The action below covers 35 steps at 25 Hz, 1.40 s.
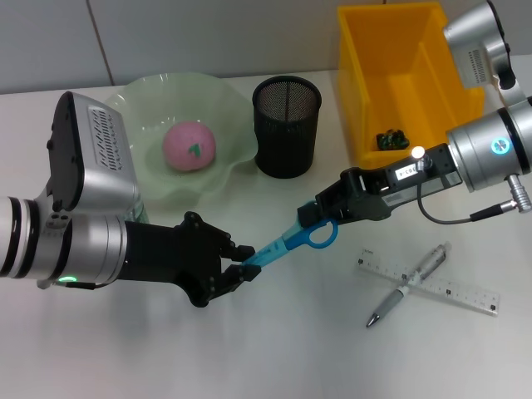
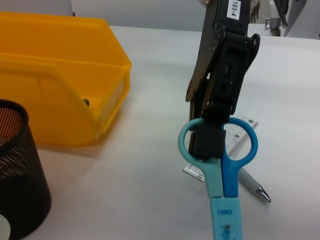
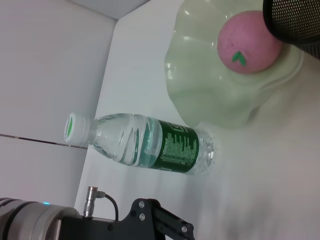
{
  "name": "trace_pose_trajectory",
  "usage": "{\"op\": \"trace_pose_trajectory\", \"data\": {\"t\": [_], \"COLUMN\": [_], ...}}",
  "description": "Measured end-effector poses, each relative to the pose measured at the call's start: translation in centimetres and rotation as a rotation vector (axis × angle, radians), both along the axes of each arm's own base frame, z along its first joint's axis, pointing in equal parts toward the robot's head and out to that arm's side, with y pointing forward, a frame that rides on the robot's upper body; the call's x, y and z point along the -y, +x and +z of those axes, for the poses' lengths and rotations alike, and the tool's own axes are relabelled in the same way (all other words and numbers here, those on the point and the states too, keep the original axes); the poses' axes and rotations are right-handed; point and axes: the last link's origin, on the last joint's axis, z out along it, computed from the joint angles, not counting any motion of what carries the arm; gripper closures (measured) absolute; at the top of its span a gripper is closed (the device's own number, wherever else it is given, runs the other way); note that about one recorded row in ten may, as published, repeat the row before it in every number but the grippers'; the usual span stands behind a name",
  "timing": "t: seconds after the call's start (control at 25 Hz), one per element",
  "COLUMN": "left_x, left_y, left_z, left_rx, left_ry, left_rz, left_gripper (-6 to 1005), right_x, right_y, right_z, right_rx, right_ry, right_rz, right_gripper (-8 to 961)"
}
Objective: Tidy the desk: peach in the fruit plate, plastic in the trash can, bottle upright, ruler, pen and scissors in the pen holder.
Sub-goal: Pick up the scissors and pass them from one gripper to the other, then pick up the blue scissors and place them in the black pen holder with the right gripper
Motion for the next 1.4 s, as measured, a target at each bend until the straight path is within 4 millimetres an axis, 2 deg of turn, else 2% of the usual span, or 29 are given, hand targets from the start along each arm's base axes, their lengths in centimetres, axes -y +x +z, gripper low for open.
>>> {"op": "trace_pose_trajectory", "data": {"t": [0.32, 0.68, 0.88, 1.04, 1.2, 1.4], "left_x": [-0.1, 0.0, 0.0, -0.1, -0.1, 0.3], "left_y": [0.0, 0.1, 0.1, 0.1, 0.0, -0.6], "left_z": [0.0, 0.0, 0.0, 0.0, 0.1, 0.4], "left_rx": [-0.001, -0.001, -0.001, 0.001, 0.004, 0.051], "left_ry": [0.000, -0.014, -0.019, -0.016, -0.012, 0.002], "left_rz": [-0.002, 0.000, 0.003, 0.006, 0.013, 0.038], "left_gripper": [786, 784, 620, 371, 186, 186], "right_x": [0.1, 0.0, 0.0, 0.0, -0.1, -0.3], "right_y": [0.2, 0.3, 0.3, 0.3, 0.3, 0.6], "right_z": [0.0, 0.1, 0.1, 0.1, 0.4, 1.2], "right_rx": [0.000, 0.003, 0.003, 0.004, 0.005, 0.025], "right_ry": [0.003, 0.008, 0.008, 0.009, 0.015, 0.029], "right_rz": [-0.005, -0.008, -0.007, -0.005, 0.003, 0.026], "right_gripper": [863, 872, 872, 873, 873, 873]}}
